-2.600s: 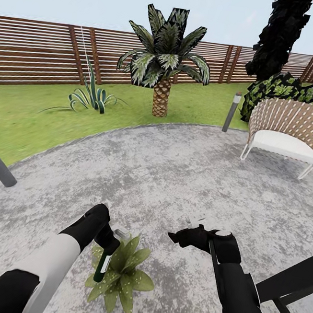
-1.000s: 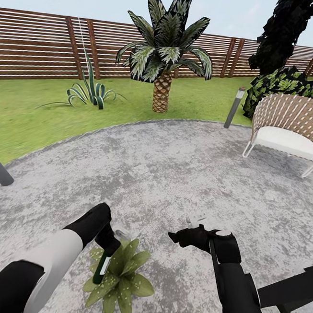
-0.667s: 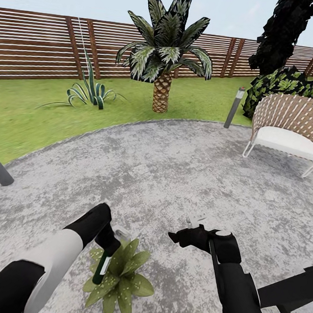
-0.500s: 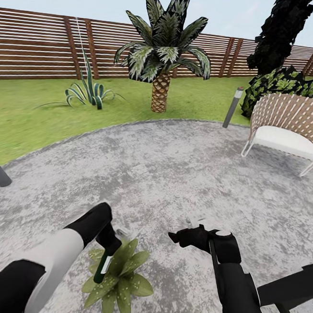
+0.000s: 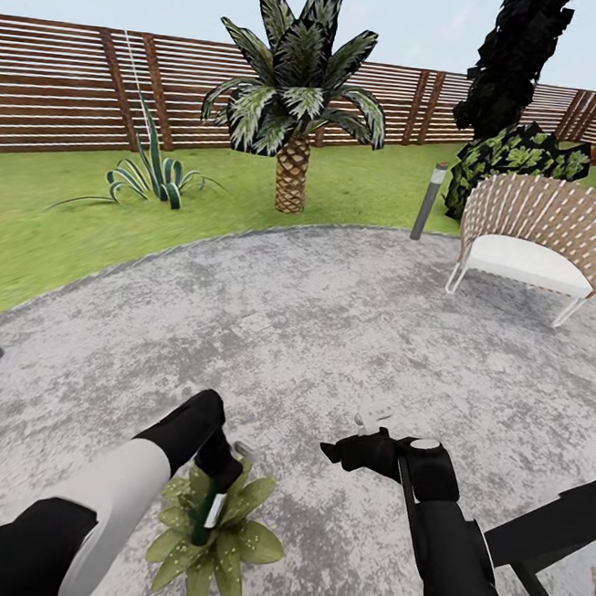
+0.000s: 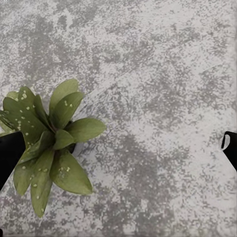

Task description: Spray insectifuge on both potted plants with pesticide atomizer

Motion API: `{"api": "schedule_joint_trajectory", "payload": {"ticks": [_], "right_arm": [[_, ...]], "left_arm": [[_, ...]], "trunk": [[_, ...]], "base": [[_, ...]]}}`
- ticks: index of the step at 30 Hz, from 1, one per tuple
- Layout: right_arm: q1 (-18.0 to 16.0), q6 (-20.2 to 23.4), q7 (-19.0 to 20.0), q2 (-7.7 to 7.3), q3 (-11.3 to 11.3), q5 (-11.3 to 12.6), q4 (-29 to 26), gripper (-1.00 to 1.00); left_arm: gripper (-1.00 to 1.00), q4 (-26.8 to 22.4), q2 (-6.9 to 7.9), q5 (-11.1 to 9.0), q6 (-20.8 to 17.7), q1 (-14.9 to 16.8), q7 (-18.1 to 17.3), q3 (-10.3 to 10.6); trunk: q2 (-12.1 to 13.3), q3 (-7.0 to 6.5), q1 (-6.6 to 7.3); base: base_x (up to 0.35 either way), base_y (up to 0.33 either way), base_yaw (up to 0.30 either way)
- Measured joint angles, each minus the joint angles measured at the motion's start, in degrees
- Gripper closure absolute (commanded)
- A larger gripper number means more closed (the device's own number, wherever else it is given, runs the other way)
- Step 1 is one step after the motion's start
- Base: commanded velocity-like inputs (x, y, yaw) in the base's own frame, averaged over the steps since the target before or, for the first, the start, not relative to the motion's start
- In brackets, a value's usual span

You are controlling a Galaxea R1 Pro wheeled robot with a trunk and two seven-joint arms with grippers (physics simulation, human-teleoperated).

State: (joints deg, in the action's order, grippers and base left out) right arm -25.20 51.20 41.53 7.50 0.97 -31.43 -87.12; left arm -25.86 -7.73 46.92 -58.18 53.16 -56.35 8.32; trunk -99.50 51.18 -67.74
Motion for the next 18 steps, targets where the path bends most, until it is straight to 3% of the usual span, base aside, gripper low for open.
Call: {"api": "schedule_joint_trajectory", "payload": {"ticks": [18], "right_arm": [[0.0, 0.0, 0.0, 0.0, 0.0, 0.0, -0.1, -1.0]], "left_arm": [[1.0, 0.7, -2.27, 0.0, -0.1, 0.0, -0.1, 0.0]], "trunk": [[0.0, 0.0, 0.0]], "base": [[0.0, 0.0, 0.0]]}}
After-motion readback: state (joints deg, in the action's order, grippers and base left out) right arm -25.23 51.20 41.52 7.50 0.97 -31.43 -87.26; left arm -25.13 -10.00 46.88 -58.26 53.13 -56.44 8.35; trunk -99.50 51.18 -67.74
